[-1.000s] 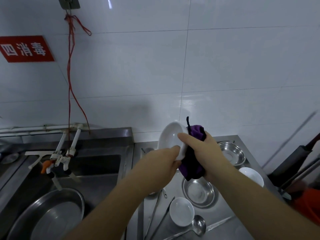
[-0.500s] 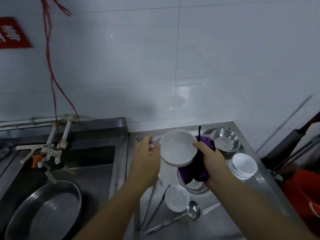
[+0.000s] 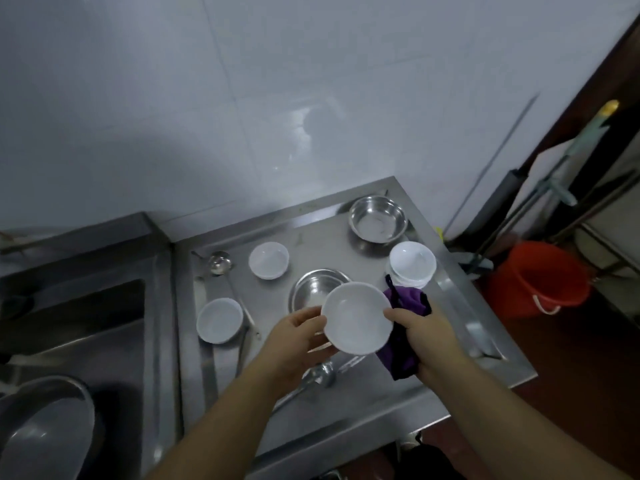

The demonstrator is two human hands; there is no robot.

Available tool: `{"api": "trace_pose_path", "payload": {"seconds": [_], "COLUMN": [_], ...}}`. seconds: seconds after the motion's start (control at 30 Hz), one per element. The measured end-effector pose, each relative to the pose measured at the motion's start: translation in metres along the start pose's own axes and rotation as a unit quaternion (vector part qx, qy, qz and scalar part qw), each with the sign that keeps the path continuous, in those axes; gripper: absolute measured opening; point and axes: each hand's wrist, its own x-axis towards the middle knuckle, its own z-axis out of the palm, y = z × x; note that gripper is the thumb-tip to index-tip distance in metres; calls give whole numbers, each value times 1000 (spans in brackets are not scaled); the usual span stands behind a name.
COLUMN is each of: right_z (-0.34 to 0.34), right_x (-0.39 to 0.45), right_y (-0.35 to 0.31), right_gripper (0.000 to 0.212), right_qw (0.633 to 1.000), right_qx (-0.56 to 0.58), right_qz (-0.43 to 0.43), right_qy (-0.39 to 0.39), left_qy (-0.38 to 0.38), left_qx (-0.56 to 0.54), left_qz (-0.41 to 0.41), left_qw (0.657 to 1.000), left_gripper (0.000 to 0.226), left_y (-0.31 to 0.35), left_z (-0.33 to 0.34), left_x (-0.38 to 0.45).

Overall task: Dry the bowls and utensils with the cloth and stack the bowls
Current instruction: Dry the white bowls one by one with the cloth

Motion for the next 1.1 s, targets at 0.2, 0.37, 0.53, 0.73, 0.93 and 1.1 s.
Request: {"api": "trace_pose_path", "payload": {"seconds": [0.2, 0.37, 0.53, 0.73, 0.93, 1.1], "right_z": [-93, -169, -217, -234, -232, -235], "right_x": [49, 93, 123, 148, 167, 183], "right_y": [4, 5, 6, 18, 36, 47], "right_gripper": [39, 29, 49, 45, 33, 37], "right_qw": [994, 988, 965, 949, 929, 929], "right_qx": [-45, -77, -222, -294, -357, -366], "right_qz": [17, 54, 35, 17, 7, 5], "right_qy": [102, 121, 133, 114, 97, 53], "left_qy": [0, 14, 24, 79, 120, 151], "left_qx": [28, 34, 39, 72, 71, 67], "left_qz": [-50, -76, -110, -144, -171, -179], "left_qw": [998, 996, 993, 984, 975, 970], "left_gripper": [24, 25, 23, 19, 21, 25], "left_y": [-43, -82, -119, -149, -173, -189], "left_z": [90, 157, 201, 223, 219, 218], "left_x": [39, 71, 95, 119, 146, 164]}}
